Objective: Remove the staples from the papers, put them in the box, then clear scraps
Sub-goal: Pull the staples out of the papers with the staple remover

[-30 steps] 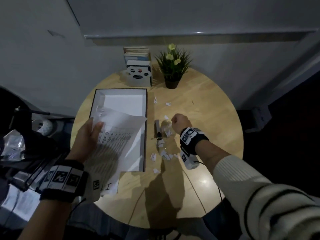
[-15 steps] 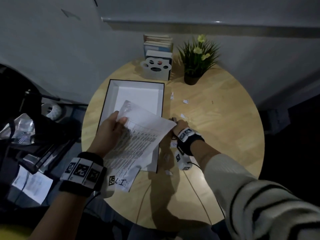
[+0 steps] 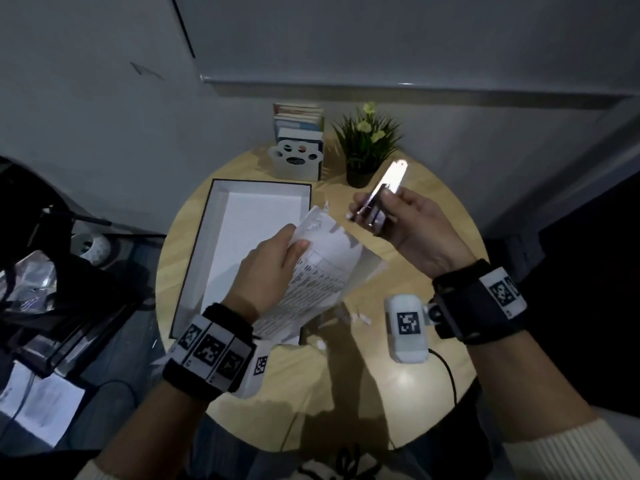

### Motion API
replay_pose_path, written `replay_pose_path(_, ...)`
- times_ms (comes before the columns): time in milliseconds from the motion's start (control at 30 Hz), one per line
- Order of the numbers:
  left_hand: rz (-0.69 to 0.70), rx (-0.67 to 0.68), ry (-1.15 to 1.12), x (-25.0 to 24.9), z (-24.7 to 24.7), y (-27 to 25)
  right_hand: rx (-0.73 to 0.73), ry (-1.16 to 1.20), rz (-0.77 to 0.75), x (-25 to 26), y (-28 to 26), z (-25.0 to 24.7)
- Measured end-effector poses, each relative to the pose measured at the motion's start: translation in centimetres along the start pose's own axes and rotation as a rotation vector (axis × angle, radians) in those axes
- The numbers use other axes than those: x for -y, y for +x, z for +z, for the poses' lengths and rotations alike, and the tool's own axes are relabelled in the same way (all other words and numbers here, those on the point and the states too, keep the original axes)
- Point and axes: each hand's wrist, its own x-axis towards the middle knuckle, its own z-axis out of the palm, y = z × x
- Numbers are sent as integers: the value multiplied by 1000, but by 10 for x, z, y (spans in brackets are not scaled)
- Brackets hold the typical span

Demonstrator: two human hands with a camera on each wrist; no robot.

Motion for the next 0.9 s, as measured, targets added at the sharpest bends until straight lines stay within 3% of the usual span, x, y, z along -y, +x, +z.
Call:
replay_pose_path(67,42,-19,63,-15,5,-7,-12,-24,-37,3,-10,15)
replay_pose_path(233,85,-50,166,-44,15,-27,-257,-86,-263,3,-25,29)
replay_pose_path(400,100,-123,227,-58,21,-41,-282,-97,-276,-7,-38,32)
replay_pose_path(567,110,-183,246,-63,25,-46,-403,-211,-374,-14,-42,34)
replay_pose_path(900,127,-229,230,-70,34,-52,-499,-166,-511,-18,-46,46)
